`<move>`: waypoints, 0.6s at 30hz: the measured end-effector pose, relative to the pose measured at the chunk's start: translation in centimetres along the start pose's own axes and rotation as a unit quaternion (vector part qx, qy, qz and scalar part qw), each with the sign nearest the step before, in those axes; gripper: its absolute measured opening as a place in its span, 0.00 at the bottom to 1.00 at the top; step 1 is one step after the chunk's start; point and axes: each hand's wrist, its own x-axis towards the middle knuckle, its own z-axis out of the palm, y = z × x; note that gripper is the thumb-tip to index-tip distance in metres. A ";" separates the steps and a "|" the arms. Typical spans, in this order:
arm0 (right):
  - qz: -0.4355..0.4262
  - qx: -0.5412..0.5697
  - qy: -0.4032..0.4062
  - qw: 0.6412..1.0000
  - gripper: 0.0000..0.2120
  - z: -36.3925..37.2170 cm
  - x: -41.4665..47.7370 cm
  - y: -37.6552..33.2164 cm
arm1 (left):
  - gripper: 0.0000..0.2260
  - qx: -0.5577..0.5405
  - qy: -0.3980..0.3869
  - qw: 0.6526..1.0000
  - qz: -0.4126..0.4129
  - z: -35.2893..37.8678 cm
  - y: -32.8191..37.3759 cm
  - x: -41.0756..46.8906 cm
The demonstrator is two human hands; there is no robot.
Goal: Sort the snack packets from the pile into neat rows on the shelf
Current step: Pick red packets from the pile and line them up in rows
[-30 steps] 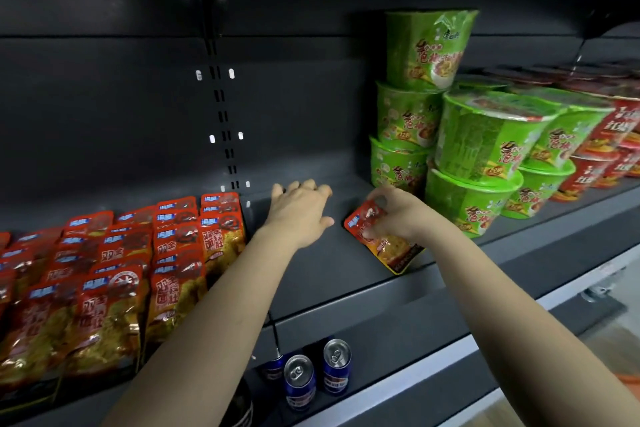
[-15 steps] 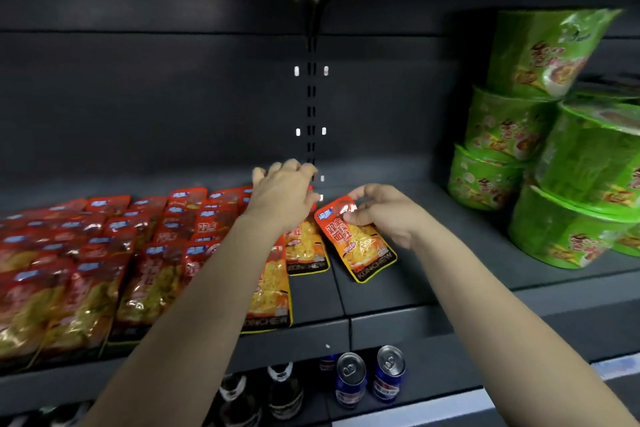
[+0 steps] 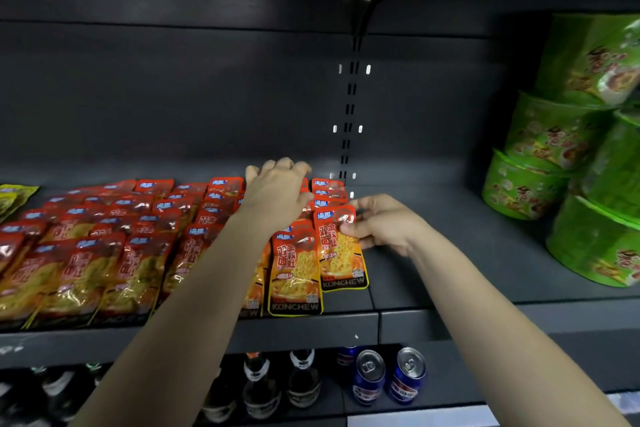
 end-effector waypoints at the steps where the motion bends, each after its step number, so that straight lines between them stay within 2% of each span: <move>1: 0.000 -0.012 0.002 1.000 0.08 0.1 -0.1 -0.1 | 0.20 0.001 0.001 1.000 -0.001 0.0 -0.1 -0.1; 7: 0.000 -0.116 0.035 0.993 0.07 0.6 -0.1 -0.4 | 0.20 0.008 0.005 1.000 0.002 0.1 -0.1 -0.3; 11: 0.007 -0.213 0.055 0.976 0.14 0.7 -0.3 -0.8 | 0.19 0.007 0.005 1.000 0.001 0.3 0.0 -0.4; 14: 0.000 -0.224 0.069 0.972 0.22 0.5 -0.6 -1.1 | 0.19 0.008 0.005 1.000 -0.008 0.1 -0.1 -0.8; 18: -0.045 -0.183 0.095 0.977 0.19 0.5 -0.5 -1.7 | 0.19 0.007 0.009 1.000 -0.025 -0.8 -0.7 -1.7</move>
